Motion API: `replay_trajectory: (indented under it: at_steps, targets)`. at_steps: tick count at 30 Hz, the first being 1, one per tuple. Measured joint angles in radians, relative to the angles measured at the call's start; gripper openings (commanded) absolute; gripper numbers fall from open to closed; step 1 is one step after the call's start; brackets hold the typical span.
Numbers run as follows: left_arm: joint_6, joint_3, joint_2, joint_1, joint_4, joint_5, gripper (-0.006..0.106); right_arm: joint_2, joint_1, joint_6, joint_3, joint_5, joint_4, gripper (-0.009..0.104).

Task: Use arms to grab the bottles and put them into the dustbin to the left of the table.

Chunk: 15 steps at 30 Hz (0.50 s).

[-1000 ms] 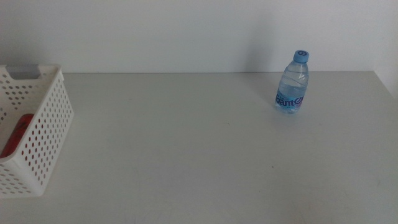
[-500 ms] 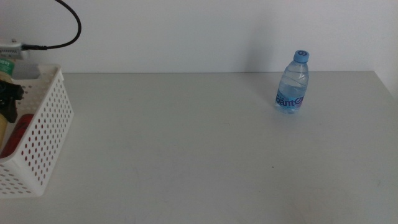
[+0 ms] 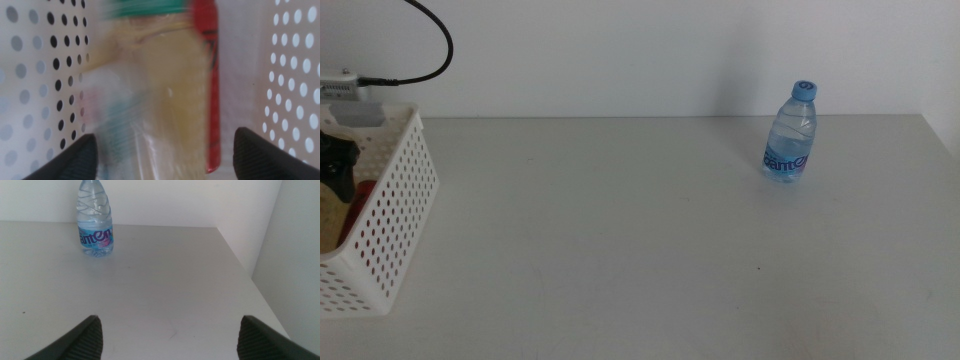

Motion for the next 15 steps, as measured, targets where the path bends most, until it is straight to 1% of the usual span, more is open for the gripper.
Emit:
replay_trajectory:
  at_steps: [2, 7, 11, 15]
  targets:
    - [0.000, 0.000, 0.000, 0.000, 0.002, 0.010, 0.094, 0.000, 0.000, 0.000, 0.000, 0.000, 0.000, 0.070]
    - [-0.033, -0.012, -0.017, 0.000, -0.029, 0.042, 0.094, 0.000, 0.000, 0.000, 0.000, 0.000, 0.000, 0.070]
    - [-0.057, -0.016, -0.095, -0.001, -0.047, 0.055, 0.094, 0.000, 0.000, 0.000, 0.000, 0.000, 0.000, 0.070]
    - [-0.056, -0.018, -0.203, 0.000, -0.100, 0.060, 0.094, 0.000, 0.000, 0.000, 0.000, 0.000, 0.001, 0.070]
